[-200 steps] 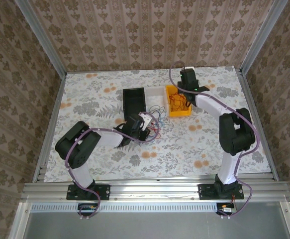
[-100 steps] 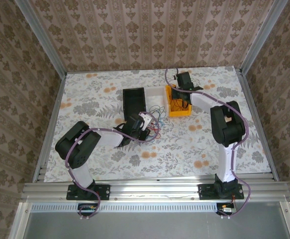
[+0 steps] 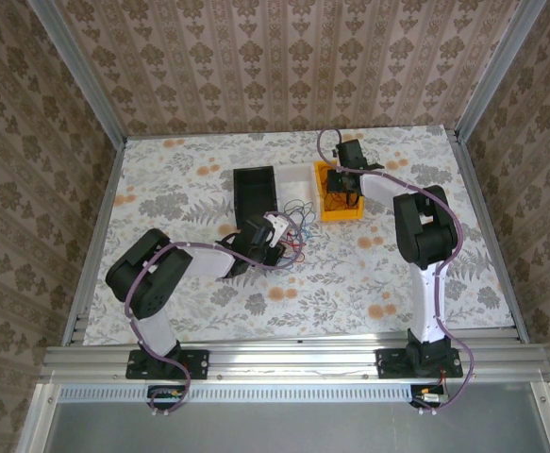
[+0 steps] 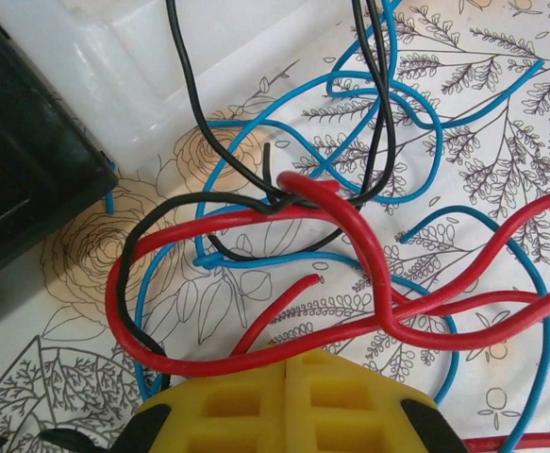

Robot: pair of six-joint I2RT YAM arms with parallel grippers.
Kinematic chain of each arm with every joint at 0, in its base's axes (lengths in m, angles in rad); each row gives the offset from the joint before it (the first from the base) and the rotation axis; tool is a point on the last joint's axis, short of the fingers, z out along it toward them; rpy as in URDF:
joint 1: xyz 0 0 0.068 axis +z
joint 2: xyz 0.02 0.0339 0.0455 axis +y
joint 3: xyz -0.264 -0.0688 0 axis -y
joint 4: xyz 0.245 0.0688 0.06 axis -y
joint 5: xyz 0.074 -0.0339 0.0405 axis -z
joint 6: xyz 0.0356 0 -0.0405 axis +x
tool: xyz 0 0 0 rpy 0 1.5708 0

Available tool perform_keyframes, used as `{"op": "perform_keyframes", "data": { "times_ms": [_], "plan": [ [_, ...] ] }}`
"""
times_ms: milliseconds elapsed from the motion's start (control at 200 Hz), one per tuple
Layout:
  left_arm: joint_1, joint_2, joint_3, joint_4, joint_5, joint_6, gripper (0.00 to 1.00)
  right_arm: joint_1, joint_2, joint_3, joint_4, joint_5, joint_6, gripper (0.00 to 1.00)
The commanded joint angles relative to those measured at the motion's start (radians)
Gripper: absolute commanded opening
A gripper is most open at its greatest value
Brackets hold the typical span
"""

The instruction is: Untangle the cables

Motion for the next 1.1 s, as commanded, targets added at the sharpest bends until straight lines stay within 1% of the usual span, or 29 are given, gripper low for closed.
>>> {"op": "perform_keyframes", "data": {
  "times_ms": [0, 105, 210, 320, 430, 535, 745, 880, 1015, 1095],
  "plan": [
    [-0.008, 0.040, 0.012, -0.085, 0.009, 0.007, 0.00, -0.004, 0.022, 0.020, -0.062, -0.014, 0.026, 0.01],
    [-0.010, 0.042, 0.018, -0.090, 0.012, 0.011, 0.00, -0.005, 0.027, 0.031, -0.074, -0.013, 0.032, 0.02],
    [-0.012, 0.039, 0.019, -0.092, 0.008, 0.013, 0.00, -0.005, 0.009, 0.031, -0.069, -0.025, 0.044, 0.07],
    [-0.012, 0.030, 0.012, -0.089, 0.004, 0.014, 0.00, -0.005, -0.033, 0.027, -0.053, -0.040, 0.057, 0.12],
    [-0.012, 0.020, 0.009, -0.086, 0.004, 0.017, 0.00, -0.005, -0.086, 0.025, -0.044, -0.042, 0.064, 0.13],
    [-0.011, 0.016, 0.009, -0.085, 0.006, 0.020, 0.00, -0.005, -0.129, 0.019, -0.047, -0.038, 0.065, 0.16],
    [-0.011, 0.008, 0.008, -0.078, 0.010, 0.027, 0.00, -0.004, -0.208, -0.026, -0.026, -0.006, 0.073, 0.30],
    [-0.012, -0.003, 0.001, -0.067, 0.009, 0.033, 0.00, -0.005, -0.241, -0.050, -0.021, 0.016, 0.073, 0.36],
    [-0.012, -0.010, -0.004, -0.065, 0.009, 0.034, 0.00, -0.005, -0.264, -0.074, -0.023, 0.016, 0.081, 0.37],
    [-0.012, -0.017, -0.017, -0.048, 0.006, 0.027, 0.00, -0.001, -0.304, -0.112, -0.012, 0.001, 0.088, 0.37]
  ]
}}
